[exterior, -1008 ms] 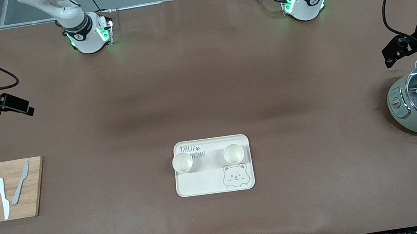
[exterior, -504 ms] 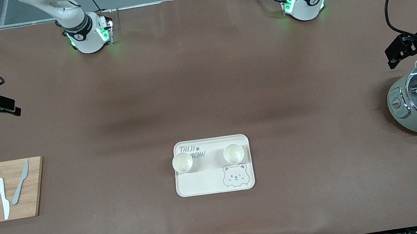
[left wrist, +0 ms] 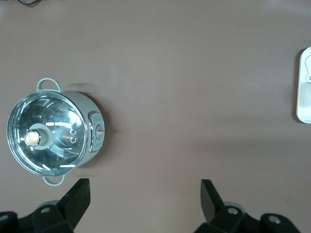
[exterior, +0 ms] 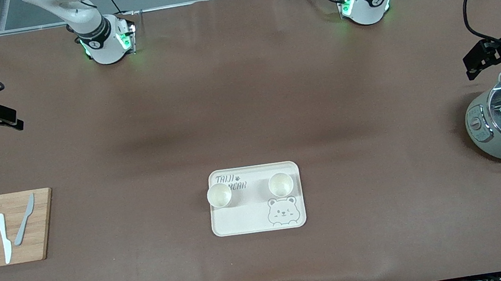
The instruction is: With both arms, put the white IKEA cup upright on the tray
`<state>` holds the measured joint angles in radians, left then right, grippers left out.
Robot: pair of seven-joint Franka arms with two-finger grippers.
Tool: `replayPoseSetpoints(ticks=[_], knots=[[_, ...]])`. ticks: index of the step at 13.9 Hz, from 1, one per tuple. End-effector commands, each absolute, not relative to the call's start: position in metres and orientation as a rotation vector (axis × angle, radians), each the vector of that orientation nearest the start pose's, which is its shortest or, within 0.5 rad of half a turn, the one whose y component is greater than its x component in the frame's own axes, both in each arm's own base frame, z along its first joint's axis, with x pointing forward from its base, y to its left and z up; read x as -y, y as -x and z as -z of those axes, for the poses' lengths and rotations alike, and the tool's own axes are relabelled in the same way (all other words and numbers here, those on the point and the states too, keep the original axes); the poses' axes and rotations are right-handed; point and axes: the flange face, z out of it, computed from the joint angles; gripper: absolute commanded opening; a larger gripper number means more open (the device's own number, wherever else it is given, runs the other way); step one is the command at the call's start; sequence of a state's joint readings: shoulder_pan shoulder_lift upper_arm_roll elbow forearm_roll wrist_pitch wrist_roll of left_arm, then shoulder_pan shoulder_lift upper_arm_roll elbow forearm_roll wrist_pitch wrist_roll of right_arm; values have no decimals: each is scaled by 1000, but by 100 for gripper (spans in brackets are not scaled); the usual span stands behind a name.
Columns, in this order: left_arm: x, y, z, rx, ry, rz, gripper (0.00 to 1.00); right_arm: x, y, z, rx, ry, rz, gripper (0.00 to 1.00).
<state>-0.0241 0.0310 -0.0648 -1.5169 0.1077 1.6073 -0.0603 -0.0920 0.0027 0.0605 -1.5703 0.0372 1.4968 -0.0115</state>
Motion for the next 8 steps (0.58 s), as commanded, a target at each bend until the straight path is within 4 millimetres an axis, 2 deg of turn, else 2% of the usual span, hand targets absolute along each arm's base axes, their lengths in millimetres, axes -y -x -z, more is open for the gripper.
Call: replayPoseSetpoints(ticks=[1,8], knots=[[38,-563,-648,-58,3034,90,100,14,-539,-622,-7,3134,-94,100],[39,-561,-649,-59,3033,77,100,15,-539,-628,13,3123,-59,100]])
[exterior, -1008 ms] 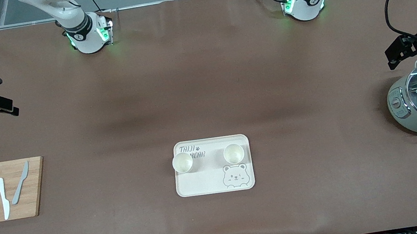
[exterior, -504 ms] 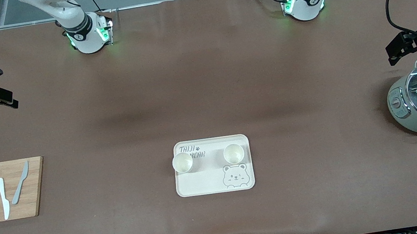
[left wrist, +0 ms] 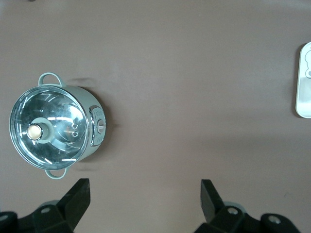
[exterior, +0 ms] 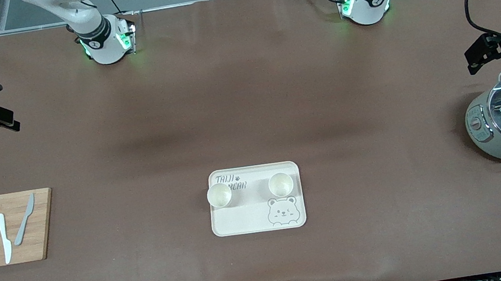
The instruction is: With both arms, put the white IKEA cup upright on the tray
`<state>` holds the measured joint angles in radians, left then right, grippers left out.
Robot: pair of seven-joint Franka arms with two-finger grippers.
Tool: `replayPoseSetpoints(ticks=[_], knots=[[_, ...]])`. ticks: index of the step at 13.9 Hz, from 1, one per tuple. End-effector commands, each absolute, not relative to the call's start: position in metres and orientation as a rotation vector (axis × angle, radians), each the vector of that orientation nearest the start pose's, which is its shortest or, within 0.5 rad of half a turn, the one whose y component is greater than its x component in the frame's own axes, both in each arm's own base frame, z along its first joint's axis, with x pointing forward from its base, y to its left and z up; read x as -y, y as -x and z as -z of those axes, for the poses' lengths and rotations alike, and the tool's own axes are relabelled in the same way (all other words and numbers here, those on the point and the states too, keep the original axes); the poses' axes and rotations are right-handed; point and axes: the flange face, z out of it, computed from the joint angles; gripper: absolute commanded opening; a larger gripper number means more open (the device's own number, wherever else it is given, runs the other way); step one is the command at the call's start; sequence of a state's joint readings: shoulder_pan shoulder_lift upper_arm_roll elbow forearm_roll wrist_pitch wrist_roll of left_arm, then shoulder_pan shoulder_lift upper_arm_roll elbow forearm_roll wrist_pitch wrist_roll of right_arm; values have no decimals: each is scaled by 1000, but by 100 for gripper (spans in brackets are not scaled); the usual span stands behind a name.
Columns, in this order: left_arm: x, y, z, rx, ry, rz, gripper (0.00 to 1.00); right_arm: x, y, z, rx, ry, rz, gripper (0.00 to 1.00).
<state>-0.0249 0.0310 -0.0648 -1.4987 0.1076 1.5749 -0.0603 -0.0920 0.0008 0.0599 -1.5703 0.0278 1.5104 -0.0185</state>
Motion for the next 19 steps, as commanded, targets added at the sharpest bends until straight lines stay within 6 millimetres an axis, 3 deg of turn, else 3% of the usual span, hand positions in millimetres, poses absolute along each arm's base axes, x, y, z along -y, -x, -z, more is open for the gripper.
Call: replayPoseSetpoints(ticks=[1,5,19], knots=[[42,-561,-649,-59,3034,78,100,16,-539,-626,3,3123,-69,100],[43,-561,-649,-70,3033,75,100,22,-540,-641,-17,3138,-29,100],[47,-551,-654,-63,3086,32,100,29,-537,-639,-44,3124,-59,100]])
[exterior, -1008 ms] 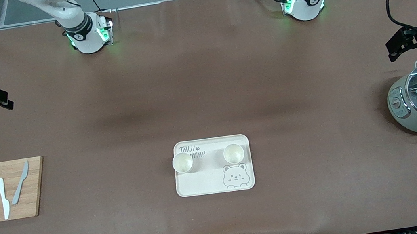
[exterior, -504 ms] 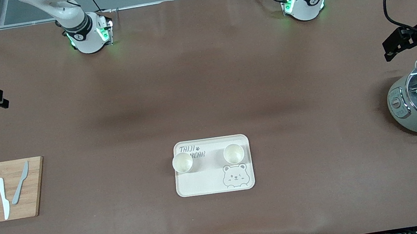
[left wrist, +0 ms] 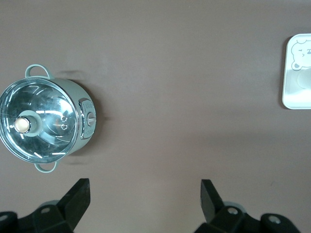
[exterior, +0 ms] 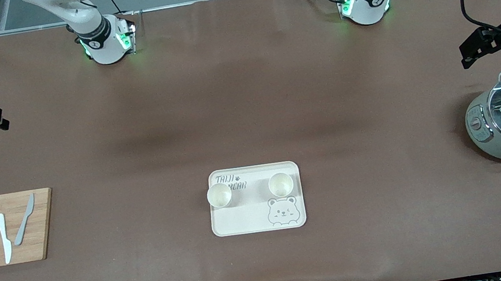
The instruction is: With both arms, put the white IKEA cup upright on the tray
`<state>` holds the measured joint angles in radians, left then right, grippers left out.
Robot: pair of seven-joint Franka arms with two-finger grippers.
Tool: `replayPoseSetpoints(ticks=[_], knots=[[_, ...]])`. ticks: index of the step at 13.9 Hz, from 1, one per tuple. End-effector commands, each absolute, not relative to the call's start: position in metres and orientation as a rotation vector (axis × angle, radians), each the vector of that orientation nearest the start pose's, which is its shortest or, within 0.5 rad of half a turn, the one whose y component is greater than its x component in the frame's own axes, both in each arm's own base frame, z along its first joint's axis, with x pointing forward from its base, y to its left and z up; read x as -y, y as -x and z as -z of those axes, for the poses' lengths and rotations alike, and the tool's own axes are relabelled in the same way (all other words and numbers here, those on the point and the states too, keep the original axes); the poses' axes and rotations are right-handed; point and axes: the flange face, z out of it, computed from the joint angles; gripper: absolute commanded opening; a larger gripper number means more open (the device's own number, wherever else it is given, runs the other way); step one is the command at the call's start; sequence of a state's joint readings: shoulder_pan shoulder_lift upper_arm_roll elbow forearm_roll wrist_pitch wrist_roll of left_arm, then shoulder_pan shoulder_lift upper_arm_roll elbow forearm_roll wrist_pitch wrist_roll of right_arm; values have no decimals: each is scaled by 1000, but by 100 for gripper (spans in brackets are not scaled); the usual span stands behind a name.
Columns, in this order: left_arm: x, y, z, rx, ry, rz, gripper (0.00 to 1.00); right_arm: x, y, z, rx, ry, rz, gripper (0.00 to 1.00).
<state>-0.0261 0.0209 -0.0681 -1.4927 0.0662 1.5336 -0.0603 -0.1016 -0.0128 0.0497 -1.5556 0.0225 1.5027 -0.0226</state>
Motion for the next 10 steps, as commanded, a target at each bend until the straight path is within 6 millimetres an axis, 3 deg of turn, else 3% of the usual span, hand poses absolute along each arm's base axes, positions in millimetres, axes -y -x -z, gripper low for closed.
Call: replayPoseSetpoints(ticks=[1,6,10], knots=[[47,-550,-653,-61,3091,23,100,29,-537,-639,-44,3124,-59,100],[62,-547,-651,-88,3099,-8,100,29,-538,-638,-44,3122,-61,100],[59,-542,-656,-89,3097,-13,100,29,-538,-638,-44,3122,-64,100]])
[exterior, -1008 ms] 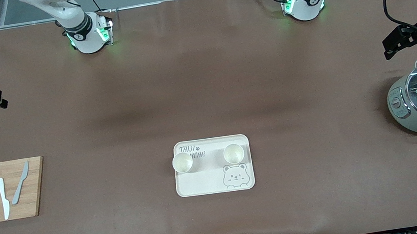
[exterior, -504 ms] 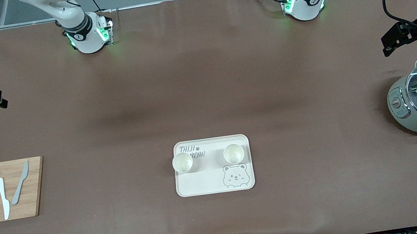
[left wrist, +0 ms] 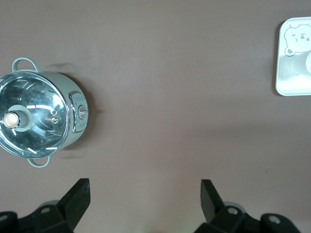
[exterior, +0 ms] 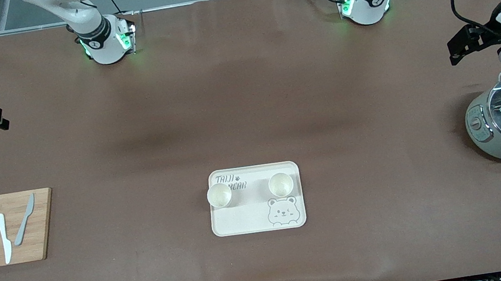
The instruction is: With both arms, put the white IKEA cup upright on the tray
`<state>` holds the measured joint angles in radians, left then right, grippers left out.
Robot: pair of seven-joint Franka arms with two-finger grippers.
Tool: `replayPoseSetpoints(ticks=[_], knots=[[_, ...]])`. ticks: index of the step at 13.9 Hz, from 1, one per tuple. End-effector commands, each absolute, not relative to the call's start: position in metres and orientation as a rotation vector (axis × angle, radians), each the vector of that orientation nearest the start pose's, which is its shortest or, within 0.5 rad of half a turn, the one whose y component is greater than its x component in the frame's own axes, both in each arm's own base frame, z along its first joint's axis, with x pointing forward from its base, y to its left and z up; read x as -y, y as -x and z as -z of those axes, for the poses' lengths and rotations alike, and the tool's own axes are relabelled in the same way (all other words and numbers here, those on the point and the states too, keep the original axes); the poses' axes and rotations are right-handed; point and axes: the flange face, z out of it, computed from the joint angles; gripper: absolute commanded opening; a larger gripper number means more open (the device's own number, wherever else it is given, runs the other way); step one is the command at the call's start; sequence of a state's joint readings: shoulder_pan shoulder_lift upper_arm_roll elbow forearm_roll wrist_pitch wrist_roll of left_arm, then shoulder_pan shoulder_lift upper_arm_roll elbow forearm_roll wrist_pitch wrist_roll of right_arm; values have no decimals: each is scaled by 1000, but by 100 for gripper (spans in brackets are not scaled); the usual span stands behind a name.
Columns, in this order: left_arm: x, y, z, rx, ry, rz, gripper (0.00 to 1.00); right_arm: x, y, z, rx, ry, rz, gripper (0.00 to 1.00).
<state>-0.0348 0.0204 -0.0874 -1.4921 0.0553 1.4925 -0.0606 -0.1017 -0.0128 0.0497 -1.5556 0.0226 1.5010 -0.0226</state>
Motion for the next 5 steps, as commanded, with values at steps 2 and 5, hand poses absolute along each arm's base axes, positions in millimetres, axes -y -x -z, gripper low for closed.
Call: replayPoseSetpoints(ticks=[2,5], knots=[[61,-540,-662,-91,3097,4,100,30,-537,-638,-49,3122,-63,100],[58,-540,-660,-86,3097,-15,100,31,-538,-637,-51,3122,-66,100]])
